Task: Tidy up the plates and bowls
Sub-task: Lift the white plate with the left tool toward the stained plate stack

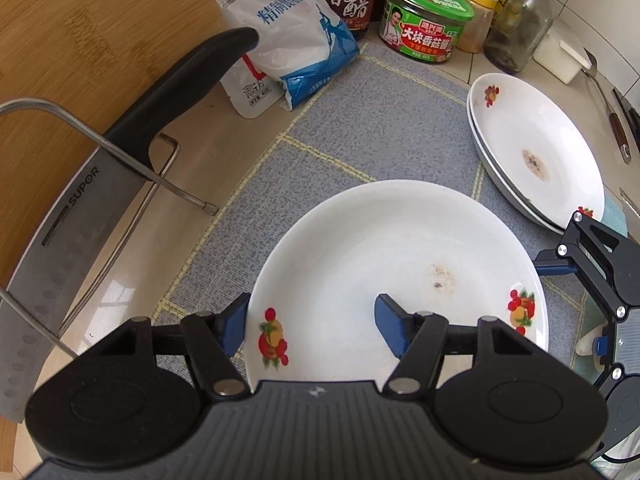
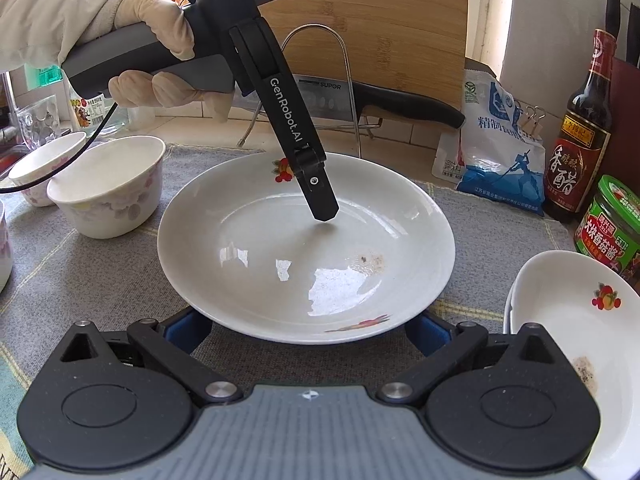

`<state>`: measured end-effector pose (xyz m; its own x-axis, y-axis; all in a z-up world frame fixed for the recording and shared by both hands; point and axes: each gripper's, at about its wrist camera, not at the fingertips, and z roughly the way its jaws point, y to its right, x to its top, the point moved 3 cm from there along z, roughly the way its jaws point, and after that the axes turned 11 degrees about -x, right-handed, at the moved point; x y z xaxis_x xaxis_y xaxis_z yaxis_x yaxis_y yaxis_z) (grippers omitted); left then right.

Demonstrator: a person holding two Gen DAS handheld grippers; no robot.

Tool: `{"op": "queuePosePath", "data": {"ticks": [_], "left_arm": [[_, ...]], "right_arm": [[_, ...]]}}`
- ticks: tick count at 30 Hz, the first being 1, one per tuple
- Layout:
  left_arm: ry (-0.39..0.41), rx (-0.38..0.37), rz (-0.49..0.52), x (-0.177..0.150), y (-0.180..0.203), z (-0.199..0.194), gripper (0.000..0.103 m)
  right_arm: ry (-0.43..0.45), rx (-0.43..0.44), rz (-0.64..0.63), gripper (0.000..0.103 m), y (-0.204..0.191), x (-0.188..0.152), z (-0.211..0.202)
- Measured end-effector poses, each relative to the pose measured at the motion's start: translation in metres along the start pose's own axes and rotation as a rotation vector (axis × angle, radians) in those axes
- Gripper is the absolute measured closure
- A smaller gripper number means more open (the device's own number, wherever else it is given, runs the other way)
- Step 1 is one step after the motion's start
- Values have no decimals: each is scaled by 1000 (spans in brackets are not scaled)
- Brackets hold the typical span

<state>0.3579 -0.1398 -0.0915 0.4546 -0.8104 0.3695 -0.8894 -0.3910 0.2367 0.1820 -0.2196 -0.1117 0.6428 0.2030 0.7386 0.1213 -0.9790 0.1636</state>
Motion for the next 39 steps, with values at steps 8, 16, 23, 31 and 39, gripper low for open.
{"op": "queuePosePath", "data": {"ticks": [8,16,23,31,39], "left_arm": [[17,10,8,0,14,-11,38],[29,34,8,-1,33,-17,38],[35,50,0,0,51,-20,38],[51,61,-13,8,74,-21,38],[66,65,14,27,103,-16,38]], "right_arm": [[10,-1,-17,0,1,1,-15],[15,15,-14,0,5,-2,-28],[31,31,-18,0,12,-6,-45],[42,41,-27,0,25,-14,-62],[56,21,-23,0,53,-22,-82]]}}
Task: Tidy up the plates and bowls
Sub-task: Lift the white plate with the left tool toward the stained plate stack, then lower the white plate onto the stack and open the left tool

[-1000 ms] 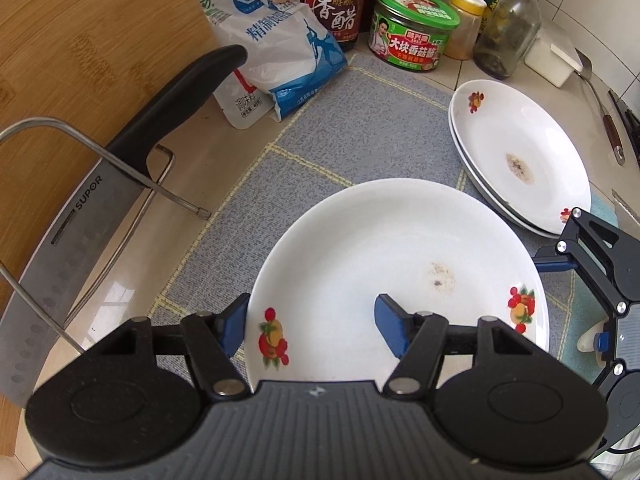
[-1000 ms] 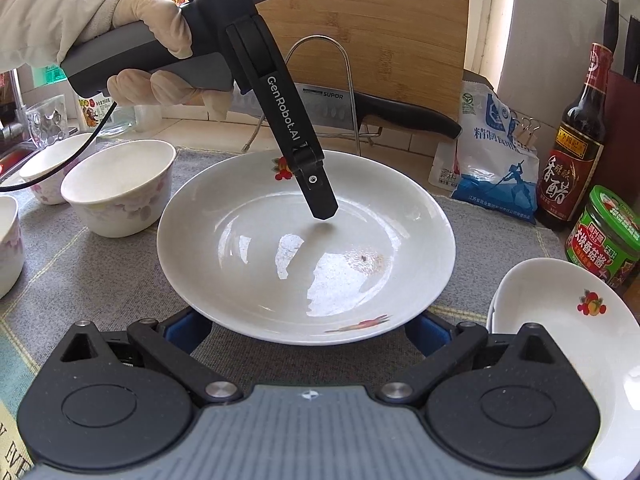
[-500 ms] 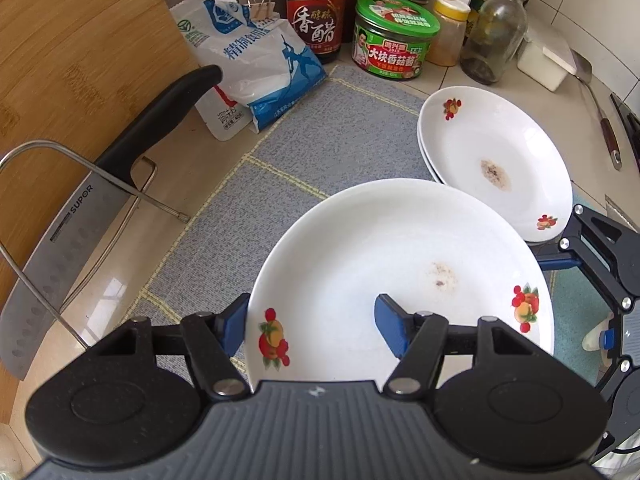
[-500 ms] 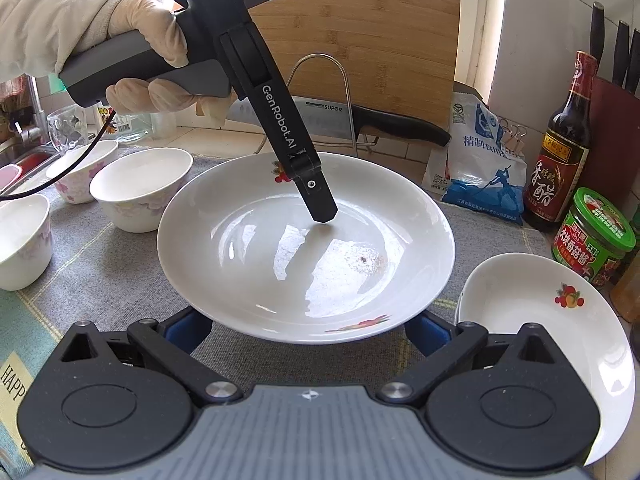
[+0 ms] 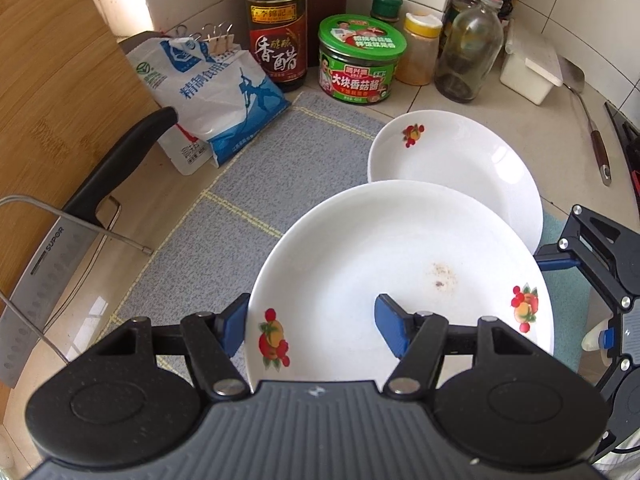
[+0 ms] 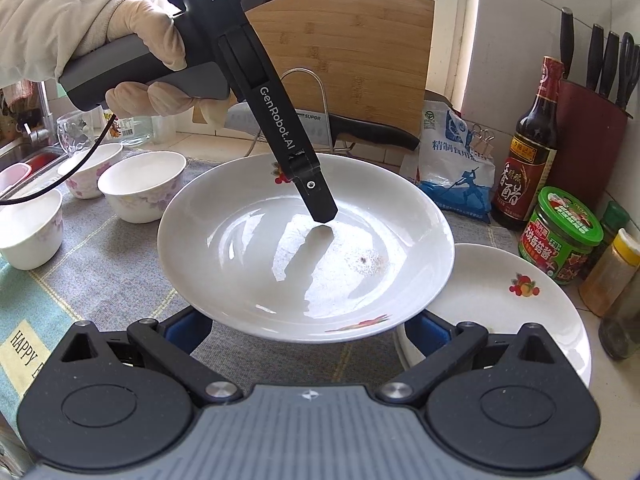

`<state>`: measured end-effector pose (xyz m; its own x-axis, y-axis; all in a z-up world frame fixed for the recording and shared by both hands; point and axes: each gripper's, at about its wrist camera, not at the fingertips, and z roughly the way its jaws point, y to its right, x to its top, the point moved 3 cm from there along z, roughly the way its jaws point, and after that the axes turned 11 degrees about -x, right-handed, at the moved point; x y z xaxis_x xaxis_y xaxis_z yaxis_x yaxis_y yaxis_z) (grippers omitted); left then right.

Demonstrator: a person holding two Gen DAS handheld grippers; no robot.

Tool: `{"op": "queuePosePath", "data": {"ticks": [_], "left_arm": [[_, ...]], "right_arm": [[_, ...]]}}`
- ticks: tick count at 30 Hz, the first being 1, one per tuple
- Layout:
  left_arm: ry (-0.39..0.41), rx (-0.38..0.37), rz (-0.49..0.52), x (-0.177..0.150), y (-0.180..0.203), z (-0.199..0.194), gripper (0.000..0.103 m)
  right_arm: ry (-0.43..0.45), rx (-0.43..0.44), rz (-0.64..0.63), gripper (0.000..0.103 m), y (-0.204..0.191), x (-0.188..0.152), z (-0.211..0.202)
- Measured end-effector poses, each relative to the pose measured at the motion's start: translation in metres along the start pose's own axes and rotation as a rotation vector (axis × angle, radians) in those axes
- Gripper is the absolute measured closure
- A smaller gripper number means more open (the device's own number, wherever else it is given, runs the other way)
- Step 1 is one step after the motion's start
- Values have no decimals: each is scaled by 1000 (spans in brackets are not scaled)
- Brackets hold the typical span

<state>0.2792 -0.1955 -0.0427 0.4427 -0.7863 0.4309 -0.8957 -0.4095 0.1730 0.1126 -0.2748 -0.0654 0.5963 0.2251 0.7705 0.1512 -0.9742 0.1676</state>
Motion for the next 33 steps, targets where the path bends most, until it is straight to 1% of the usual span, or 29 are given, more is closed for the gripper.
{"op": "queuePosePath", "data": {"ticks": [7,13,19,26,33], "left_arm": [[5,-16,50,26,29,16,38],[4,-43,98,53,50,37,38],[-9,-76,140,73,66,59,38],[-23,-103,169,85,78,82,38],[-30,-116,185,91,83,95,38]], "right_arm": [[4,-43,17,0,29,-10,-16],[-11,-93,44,0,56,-22,-23],[-34,-130,73,0,78,-35,-28],[-66,-155,104,0,95,-48,-29],[-87,-153,133,0,103,-52,-28]]}}
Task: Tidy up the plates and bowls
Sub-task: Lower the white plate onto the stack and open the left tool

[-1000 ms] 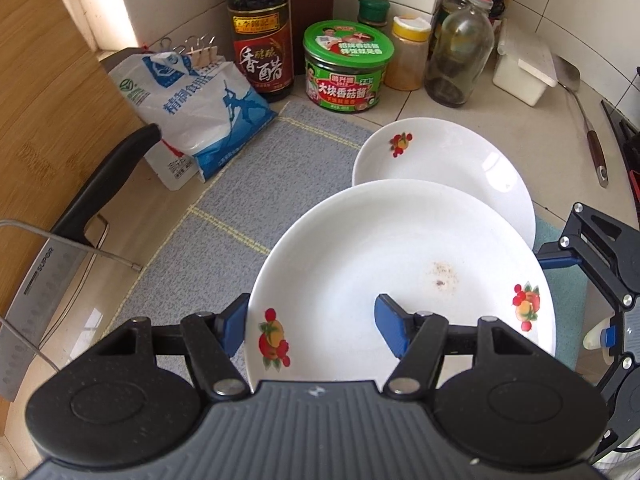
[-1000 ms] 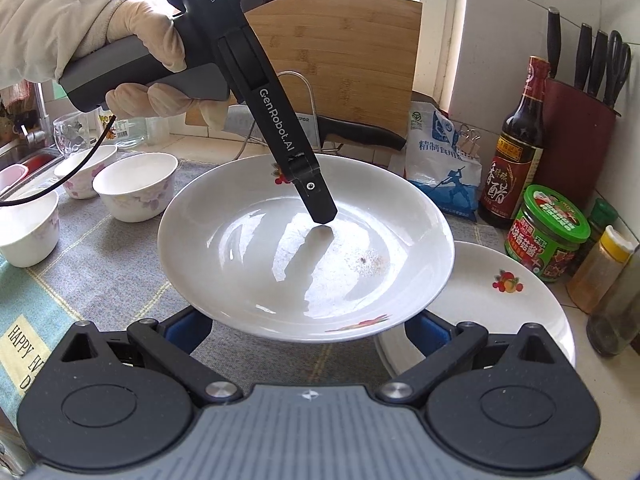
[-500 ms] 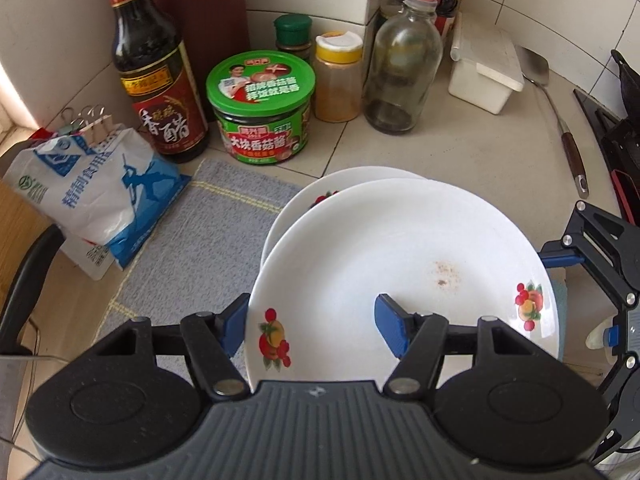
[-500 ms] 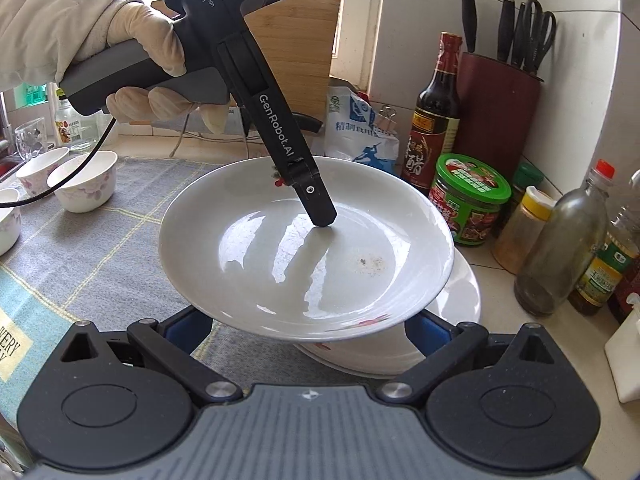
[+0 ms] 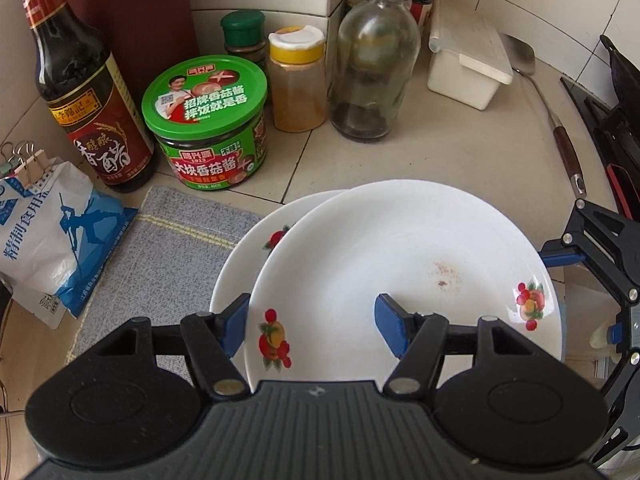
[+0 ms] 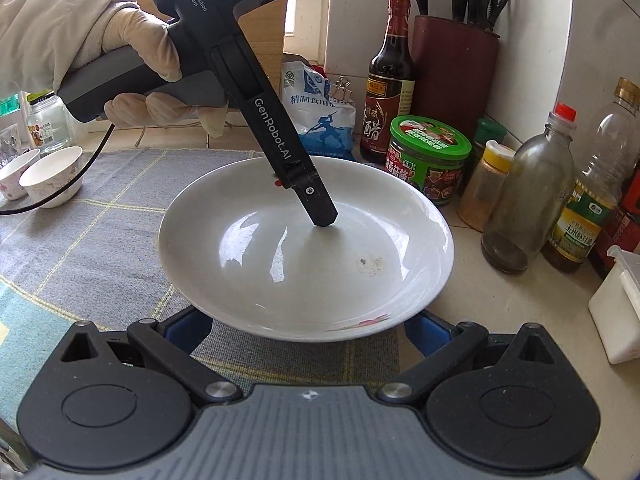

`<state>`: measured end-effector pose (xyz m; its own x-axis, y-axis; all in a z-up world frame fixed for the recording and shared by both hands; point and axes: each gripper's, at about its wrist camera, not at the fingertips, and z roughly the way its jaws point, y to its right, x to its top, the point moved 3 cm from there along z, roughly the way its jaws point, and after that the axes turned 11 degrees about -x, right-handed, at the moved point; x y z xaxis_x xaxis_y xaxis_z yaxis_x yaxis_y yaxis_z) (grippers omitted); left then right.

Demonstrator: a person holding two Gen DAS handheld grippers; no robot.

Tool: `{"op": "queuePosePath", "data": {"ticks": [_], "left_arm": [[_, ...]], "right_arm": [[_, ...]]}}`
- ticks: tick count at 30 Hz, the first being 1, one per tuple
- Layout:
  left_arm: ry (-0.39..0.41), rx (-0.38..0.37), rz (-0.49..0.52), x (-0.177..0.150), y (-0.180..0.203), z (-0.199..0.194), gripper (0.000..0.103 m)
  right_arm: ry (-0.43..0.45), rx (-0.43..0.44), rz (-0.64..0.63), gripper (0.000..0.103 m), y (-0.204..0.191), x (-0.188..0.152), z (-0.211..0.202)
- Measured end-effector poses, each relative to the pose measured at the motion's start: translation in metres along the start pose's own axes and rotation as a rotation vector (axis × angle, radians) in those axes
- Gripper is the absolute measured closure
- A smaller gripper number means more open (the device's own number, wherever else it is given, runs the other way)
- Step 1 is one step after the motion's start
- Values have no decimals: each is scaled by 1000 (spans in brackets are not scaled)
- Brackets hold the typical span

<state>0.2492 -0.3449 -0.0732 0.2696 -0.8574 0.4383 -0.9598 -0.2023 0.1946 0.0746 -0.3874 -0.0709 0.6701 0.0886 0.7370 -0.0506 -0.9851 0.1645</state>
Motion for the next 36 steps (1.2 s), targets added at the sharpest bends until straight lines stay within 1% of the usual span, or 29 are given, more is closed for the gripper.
{"op": "queuePosePath", "data": {"ticks": [7,14,36], "left_arm": [[-6,-4,-10,4,-2,10,37],[-18,14,-18,2,-5,18,38],[20,46,-22,7,-9,16,37]], "right_arm": [[-12,17,22,0,7,1,1],[-17,40,16,0,8,6,1],[-46,44,11,0,3,7,8]]}}
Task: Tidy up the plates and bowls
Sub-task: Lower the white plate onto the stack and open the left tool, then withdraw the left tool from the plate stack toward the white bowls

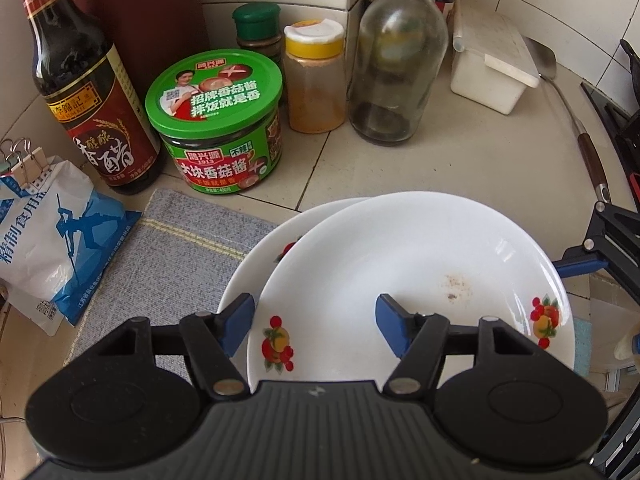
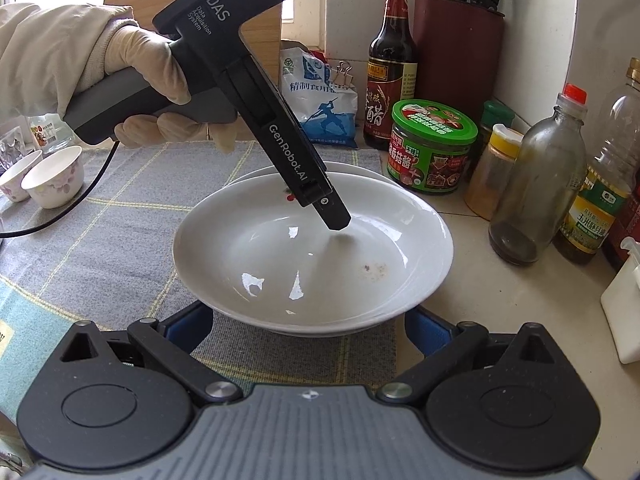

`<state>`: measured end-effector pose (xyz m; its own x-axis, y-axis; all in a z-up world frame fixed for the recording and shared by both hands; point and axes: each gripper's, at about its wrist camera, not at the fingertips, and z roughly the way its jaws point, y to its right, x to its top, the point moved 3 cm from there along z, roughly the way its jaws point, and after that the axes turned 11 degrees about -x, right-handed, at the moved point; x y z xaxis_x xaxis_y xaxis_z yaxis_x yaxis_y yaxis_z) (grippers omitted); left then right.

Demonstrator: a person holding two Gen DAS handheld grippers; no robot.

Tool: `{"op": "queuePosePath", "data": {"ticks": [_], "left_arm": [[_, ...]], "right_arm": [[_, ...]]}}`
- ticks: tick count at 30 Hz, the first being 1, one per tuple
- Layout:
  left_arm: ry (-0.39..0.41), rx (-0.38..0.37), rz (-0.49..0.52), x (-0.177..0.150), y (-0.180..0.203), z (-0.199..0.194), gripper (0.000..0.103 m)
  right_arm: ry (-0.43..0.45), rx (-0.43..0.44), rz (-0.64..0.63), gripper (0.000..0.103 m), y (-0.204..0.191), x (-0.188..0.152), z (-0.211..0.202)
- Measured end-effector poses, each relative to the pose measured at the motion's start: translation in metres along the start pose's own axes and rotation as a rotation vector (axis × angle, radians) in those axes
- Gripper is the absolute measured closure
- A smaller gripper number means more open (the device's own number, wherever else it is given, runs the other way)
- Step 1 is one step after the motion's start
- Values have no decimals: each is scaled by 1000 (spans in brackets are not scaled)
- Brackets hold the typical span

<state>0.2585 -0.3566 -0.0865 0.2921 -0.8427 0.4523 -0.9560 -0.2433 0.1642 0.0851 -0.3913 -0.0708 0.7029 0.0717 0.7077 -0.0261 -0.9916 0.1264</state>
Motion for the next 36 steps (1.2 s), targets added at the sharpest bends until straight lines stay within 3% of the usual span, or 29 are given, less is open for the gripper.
{"op": "queuePosePath", "data": {"ticks": [15,26,36], "left_arm": [[35,16,-9,0,0,-6,29],[65,84,-9,-1,1,-8,25],[196,128,-91,-14,6,-46,23]], "right_arm": [[10,-18,-18,0,-1,1,0],[10,-17,-21,0,-1,-2,0],[19,-33,-14,0,3,0,-9]]}}
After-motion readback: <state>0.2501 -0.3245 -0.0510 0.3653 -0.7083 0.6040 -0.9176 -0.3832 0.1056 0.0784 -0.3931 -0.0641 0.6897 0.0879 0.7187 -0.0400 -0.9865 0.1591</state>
